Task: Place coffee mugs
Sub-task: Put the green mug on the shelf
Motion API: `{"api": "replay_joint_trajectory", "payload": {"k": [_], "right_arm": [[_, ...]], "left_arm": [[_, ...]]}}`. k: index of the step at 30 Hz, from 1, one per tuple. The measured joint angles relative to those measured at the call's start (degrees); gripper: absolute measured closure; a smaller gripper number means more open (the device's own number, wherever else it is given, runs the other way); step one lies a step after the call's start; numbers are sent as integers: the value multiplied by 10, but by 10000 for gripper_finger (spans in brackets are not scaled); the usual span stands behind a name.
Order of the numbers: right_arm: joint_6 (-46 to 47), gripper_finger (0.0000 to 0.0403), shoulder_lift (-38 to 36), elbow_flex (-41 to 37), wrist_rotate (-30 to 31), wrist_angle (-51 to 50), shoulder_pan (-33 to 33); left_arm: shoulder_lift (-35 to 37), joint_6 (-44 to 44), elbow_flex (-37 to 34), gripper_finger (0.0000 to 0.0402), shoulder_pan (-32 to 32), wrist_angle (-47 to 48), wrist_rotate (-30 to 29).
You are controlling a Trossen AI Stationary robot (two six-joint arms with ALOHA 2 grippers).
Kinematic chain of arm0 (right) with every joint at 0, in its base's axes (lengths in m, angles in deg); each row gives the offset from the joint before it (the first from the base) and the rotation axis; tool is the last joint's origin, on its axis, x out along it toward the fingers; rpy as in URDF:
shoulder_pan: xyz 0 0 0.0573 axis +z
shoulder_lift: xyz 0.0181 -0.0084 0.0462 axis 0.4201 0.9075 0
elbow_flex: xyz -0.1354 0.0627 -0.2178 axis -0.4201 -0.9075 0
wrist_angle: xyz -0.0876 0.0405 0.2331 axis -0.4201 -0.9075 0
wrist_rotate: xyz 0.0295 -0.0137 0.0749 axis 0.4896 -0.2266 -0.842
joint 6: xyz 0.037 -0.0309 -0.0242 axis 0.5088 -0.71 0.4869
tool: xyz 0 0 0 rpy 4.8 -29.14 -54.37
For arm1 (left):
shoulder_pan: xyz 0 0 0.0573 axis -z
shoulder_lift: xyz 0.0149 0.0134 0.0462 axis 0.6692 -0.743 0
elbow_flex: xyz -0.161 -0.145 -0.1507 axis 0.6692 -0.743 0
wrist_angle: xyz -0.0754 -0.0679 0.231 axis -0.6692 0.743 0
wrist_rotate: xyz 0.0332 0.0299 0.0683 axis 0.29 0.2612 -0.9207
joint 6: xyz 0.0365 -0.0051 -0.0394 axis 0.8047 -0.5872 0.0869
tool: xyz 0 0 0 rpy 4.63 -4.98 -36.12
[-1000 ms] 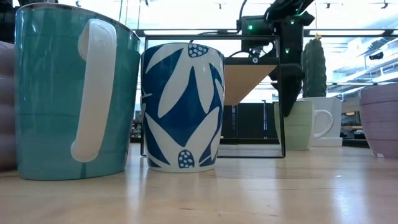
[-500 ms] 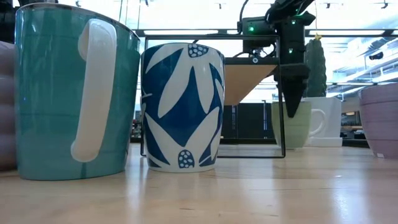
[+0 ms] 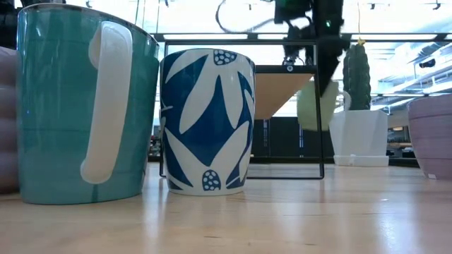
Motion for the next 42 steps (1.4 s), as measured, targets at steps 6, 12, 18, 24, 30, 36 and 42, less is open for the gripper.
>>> {"api": "replay_joint_trajectory", "payload": {"k": [6,12,18,24,30,36,42], "right_arm": [[-39,374,0,85,-10,-31,-36],[-67,373,2,144,-12,-42,-54],[-117,373,33,209,-36,-18,-79],[-164,373,120,340,-76,-39,-108],[-188,373,196,425,-101,-89,-136],[-218,373,228,438,-120,-93,-156],[-241,372,236,438,-119,-83,-173]], "left_arm": [[0,0,0,285,0,0,0],[0,0,0,285,0,3,0],[0,0,0,285,0,2,0],[0,0,0,285,0,2,0],[0,0,0,285,0,6,0],[0,-3,0,285,0,16,0],[0,-5,0,285,0,16,0]]}}
